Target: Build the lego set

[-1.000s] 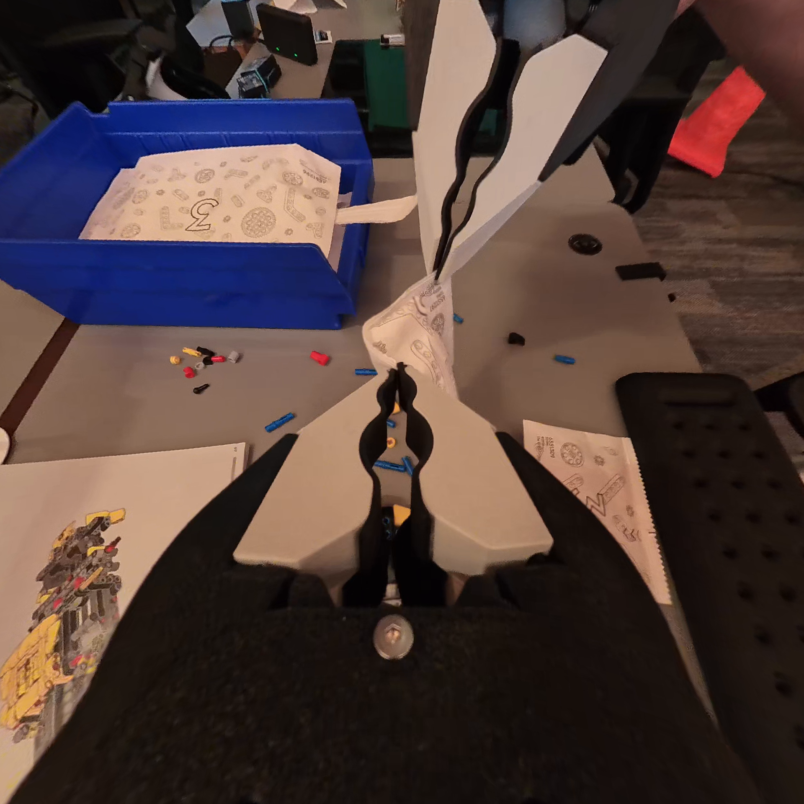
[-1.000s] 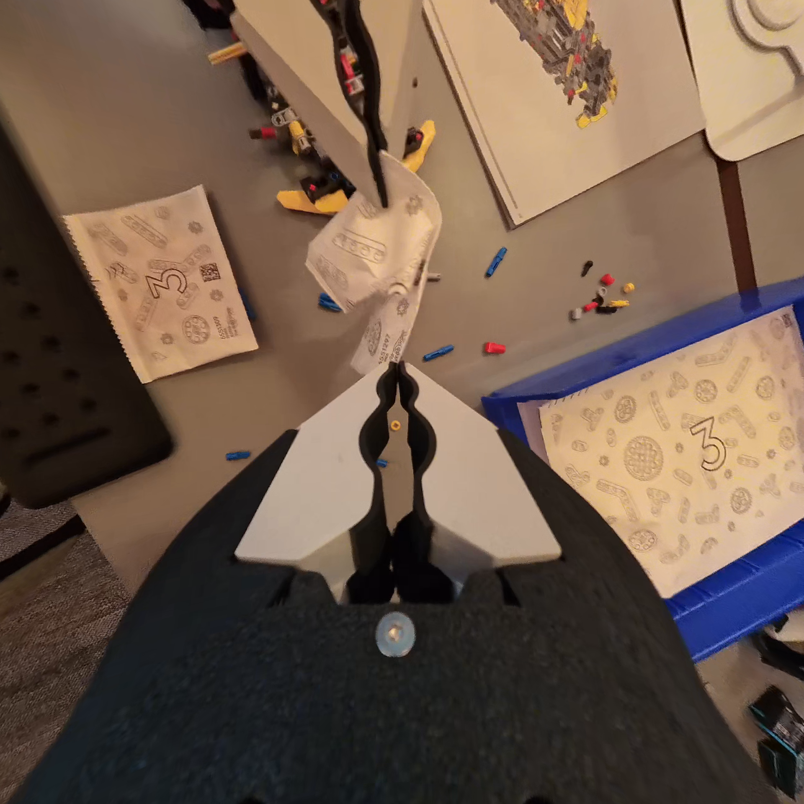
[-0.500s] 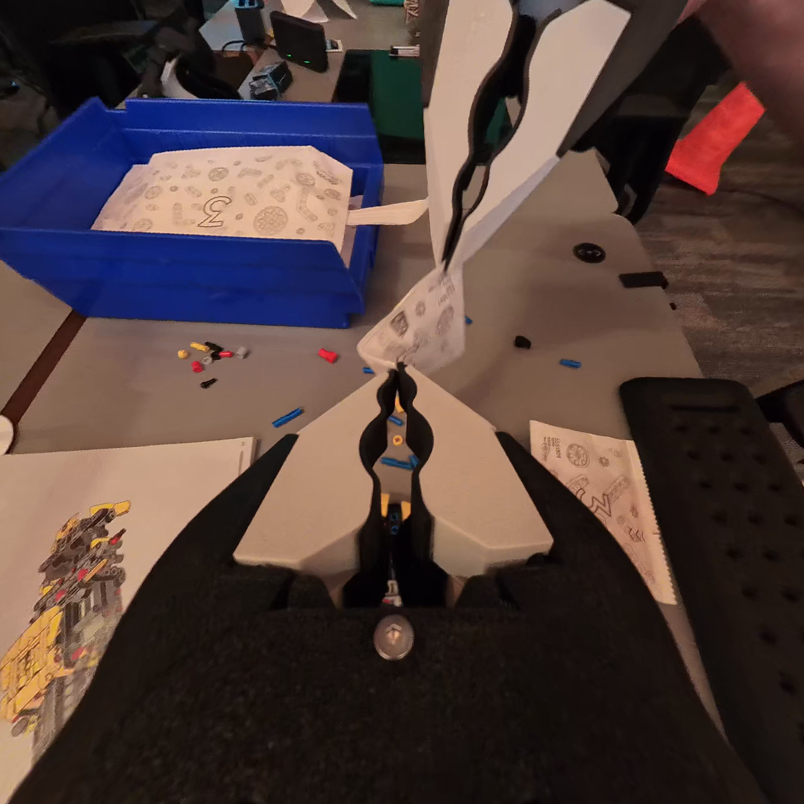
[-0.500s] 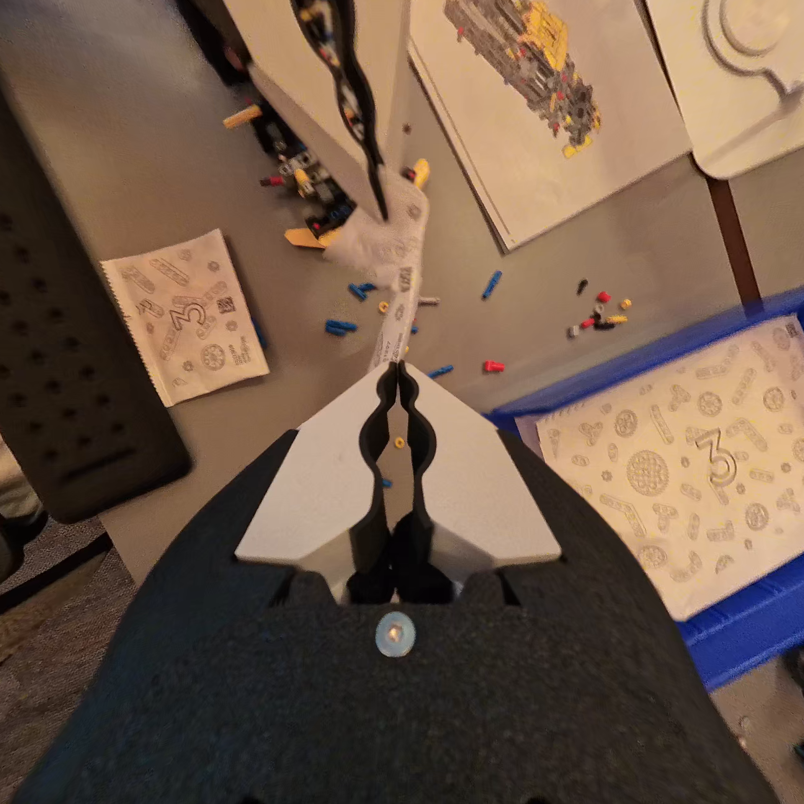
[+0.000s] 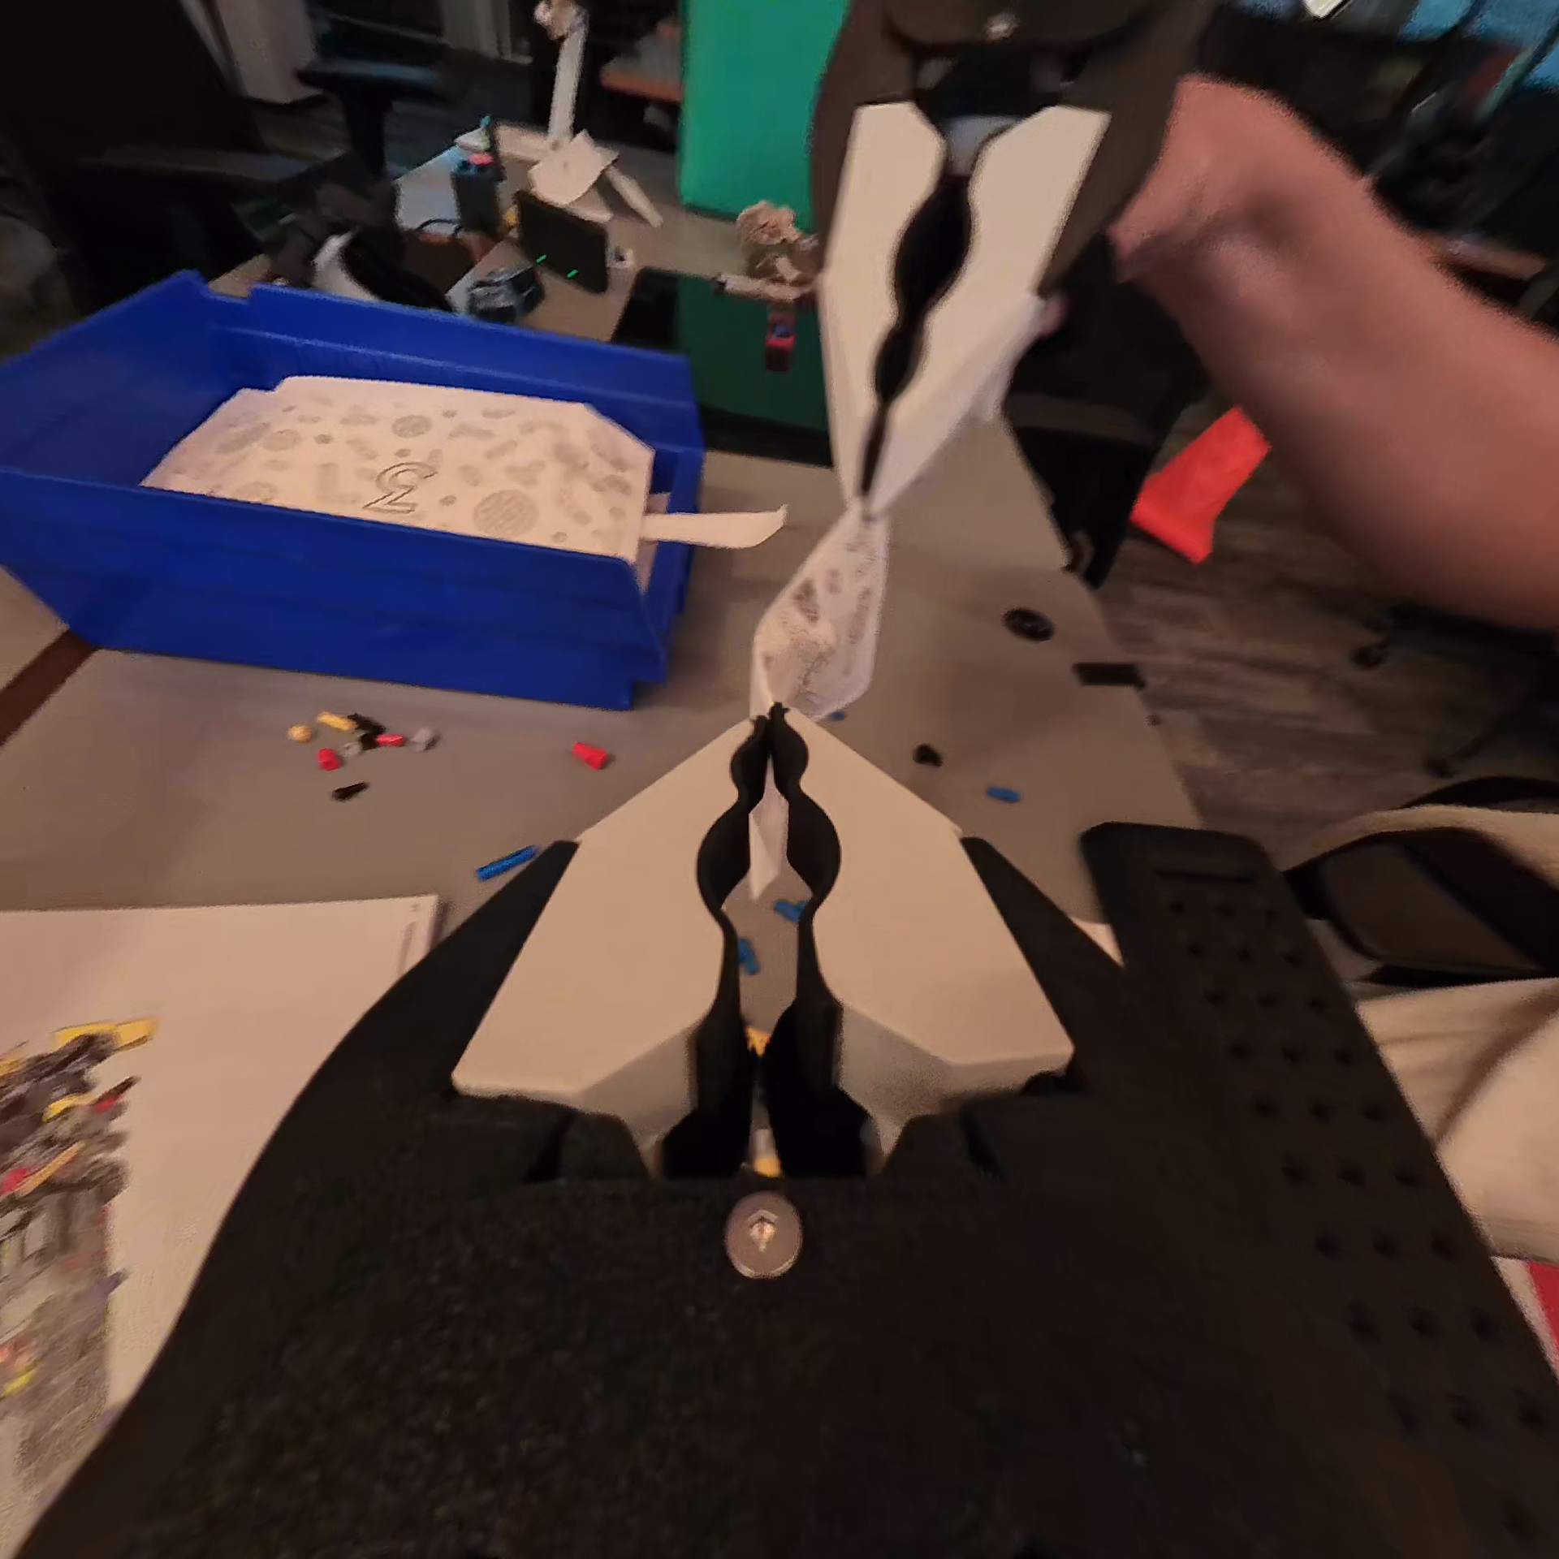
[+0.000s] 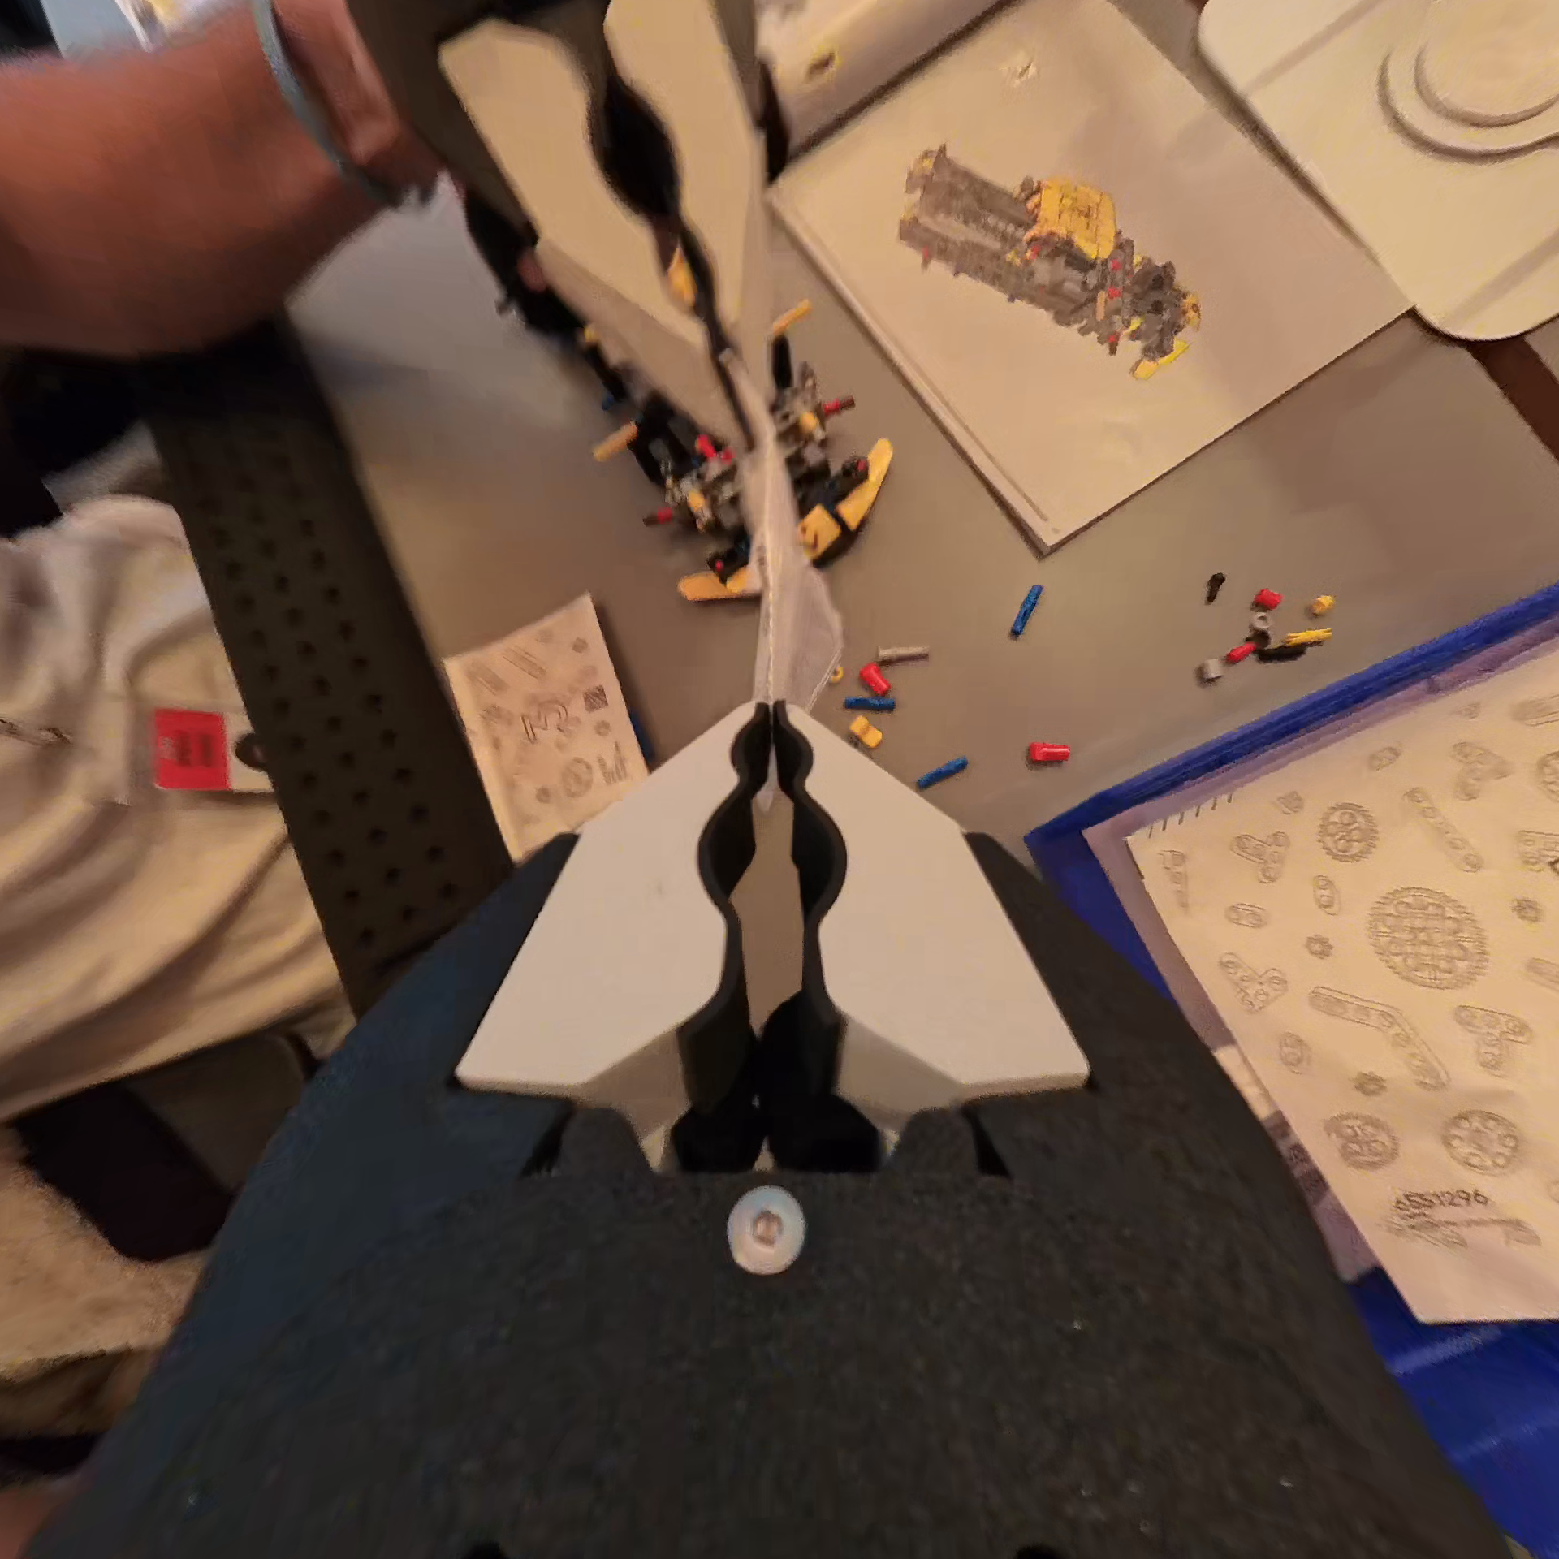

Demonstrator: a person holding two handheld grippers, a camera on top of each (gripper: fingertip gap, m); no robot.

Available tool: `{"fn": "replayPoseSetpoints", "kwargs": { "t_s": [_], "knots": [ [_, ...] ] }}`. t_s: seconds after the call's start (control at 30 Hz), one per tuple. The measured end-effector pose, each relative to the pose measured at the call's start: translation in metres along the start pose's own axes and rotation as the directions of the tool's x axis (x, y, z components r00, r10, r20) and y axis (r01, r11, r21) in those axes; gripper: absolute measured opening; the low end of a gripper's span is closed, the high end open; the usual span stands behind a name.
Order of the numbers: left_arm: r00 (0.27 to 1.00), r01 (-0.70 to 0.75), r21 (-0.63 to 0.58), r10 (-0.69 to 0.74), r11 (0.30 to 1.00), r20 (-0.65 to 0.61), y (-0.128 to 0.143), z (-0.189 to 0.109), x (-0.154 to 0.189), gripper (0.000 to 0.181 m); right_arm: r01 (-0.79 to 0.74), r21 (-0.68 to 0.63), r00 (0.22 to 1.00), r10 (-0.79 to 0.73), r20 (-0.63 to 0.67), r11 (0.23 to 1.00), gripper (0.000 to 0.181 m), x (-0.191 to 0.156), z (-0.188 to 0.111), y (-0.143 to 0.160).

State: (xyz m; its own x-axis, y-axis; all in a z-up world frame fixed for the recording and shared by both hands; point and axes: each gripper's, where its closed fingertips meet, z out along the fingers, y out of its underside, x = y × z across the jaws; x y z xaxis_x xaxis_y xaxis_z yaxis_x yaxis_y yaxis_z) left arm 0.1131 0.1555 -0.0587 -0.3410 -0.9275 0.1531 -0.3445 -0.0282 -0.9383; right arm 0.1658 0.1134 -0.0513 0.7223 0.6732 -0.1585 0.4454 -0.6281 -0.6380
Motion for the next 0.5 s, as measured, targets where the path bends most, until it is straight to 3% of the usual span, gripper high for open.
{"fn": "replayPoseSetpoints", "kwargs": {
  "t_s": [0.1, 0.23, 0.3, 0.4, 0.47, 0.5],
  "knots": [
    [0.996, 0.028, 0.035, -0.025, 0.999, -0.083, -0.005, 0.000, 0.013, 0.000, -0.064, 0.144, 0.989, 0.043, 0.142, 0.987, 0.000, -0.012, -0.011, -0.027],
    [0.990, 0.070, 0.104, -0.056, 0.992, -0.133, -0.016, -0.011, 0.015, 0.000, -0.029, 0.234, 0.999, 0.021, 0.040, 0.972, 0.001, 0.001, -0.015, -0.038],
    [0.978, 0.142, 0.191, -0.107, 0.971, -0.179, -0.029, -0.024, 0.013, 0.000, -0.060, 0.372, 0.998, 0.045, 0.048, 0.926, 0.030, 0.002, -0.026, -0.044],
    [0.961, 0.198, 0.283, -0.129, 0.939, -0.246, -0.044, -0.039, 0.014, 0.000, -0.181, 0.509, 0.983, 0.133, 0.128, 0.842, 0.041, 0.005, -0.029, -0.034],
    [0.956, 0.212, 0.295, -0.134, 0.932, -0.262, -0.047, -0.042, 0.014, 0.000, -0.215, 0.568, 0.976, 0.151, 0.158, 0.795, 0.058, 0.008, -0.020, -0.028],
    [0.957, 0.207, 0.290, -0.132, 0.934, -0.258, -0.046, -0.041, 0.014, 0.000, -0.239, 0.616, 0.966, 0.118, 0.232, 0.751, 0.052, -0.001, -0.024, -0.033]
  ]
}}
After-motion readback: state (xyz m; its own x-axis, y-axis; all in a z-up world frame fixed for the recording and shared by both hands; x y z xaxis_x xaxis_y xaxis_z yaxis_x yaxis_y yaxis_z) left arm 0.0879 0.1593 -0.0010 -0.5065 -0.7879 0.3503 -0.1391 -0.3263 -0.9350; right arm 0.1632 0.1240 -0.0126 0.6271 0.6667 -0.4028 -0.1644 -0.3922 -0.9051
